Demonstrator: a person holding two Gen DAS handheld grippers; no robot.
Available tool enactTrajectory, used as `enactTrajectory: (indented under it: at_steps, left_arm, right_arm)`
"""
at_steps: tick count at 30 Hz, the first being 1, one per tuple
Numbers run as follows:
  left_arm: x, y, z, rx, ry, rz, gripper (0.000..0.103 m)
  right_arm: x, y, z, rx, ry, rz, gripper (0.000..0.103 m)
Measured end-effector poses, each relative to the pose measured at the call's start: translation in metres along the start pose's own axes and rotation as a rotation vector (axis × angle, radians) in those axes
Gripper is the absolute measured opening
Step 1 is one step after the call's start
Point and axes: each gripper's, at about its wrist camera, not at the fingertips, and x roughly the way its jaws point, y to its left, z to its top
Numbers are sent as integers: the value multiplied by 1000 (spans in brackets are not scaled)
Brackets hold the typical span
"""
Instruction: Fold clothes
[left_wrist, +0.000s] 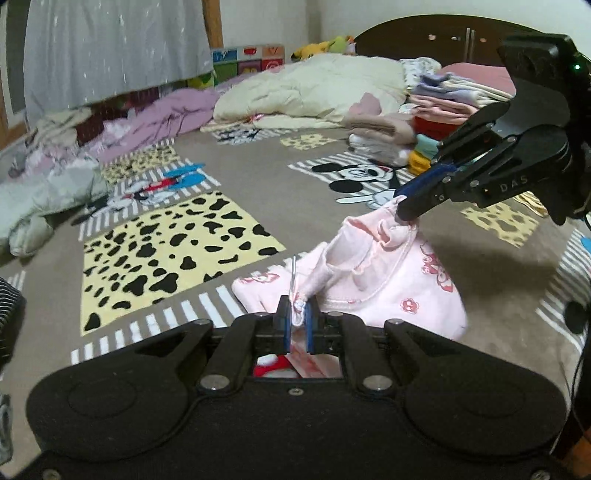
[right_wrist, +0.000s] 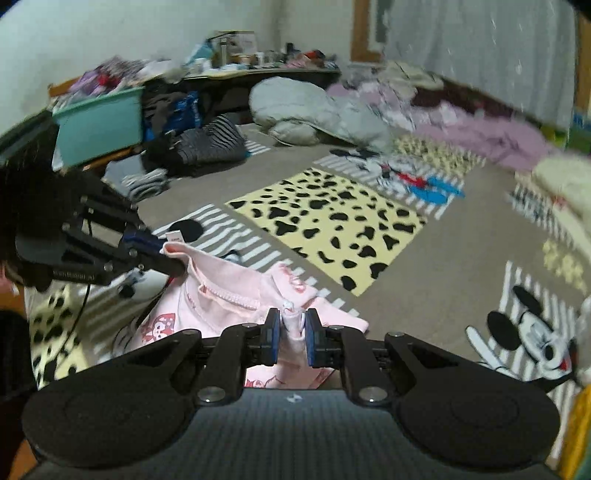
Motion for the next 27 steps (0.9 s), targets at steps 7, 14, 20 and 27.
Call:
enactTrajectory:
  at_steps: [7,14,20,27]
  left_arm:
    - [57,30,9,-22,63,-29,6]
    - [91,53,2,-105,101,-41,6]
    - [74,70,-7,-274,-6,119,27]
    - [76,30,-10,-126,-65,3,27]
  right_arm:
    - [51,-49,1,125,53,56,16]
    - [86,-81,-7,244,36,47,16]
    - [64,-91,-28,372,-143,-42,32]
    - [81,-47,-50,186,-116,-4,30]
